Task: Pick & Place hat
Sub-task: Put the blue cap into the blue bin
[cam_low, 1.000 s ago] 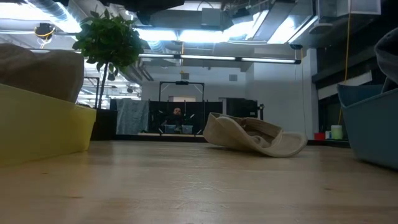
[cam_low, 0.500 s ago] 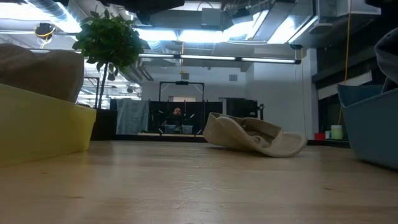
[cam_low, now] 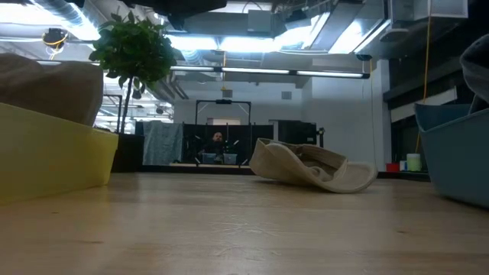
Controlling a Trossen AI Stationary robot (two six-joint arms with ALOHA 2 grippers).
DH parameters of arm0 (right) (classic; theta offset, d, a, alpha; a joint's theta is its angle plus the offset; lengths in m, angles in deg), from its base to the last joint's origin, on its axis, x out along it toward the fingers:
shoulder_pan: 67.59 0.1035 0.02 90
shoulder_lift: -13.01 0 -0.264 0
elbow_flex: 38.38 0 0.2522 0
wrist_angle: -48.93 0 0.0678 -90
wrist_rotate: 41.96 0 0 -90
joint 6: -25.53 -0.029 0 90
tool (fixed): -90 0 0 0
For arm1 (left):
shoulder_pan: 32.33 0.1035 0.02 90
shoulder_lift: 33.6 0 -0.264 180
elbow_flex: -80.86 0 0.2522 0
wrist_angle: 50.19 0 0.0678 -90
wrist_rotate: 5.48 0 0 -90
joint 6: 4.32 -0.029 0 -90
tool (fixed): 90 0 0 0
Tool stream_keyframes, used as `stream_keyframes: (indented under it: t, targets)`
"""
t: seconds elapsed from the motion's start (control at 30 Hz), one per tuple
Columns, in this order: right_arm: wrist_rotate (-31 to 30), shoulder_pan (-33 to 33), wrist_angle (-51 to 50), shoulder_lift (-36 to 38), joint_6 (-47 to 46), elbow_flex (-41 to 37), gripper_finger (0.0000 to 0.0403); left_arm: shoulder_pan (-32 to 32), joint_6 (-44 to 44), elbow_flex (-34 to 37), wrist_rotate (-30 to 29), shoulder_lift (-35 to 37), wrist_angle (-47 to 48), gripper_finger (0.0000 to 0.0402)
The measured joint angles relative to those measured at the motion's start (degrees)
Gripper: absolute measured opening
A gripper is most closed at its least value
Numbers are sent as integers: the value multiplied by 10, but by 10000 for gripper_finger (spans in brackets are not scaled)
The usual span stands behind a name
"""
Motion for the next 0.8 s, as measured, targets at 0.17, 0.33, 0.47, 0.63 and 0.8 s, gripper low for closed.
stream_keyframes:
  t: [0.17, 0.33, 0.47, 0.63, 0.8]
  targets:
    - [16, 11, -80, -79, 6, 72, 16, 0, 0, 0, 0, 0, 0, 9]
    - [7, 20, -264, -165, 2, 188, 16, 0, -14, 0, 0, 0, 0, 3]
    - [-25, 22, -335, -196, -26, 257, 17, 0, -15, 0, 0, 0, 0, 3]
    - [-17, 21, -335, -196, -76, 295, 47, 0, -15, 0, 6, 0, 5, 10]
    - [33, 5, -334, -196, -129, 299, 128, 0, -31, 0, 5, 0, 21, 7]
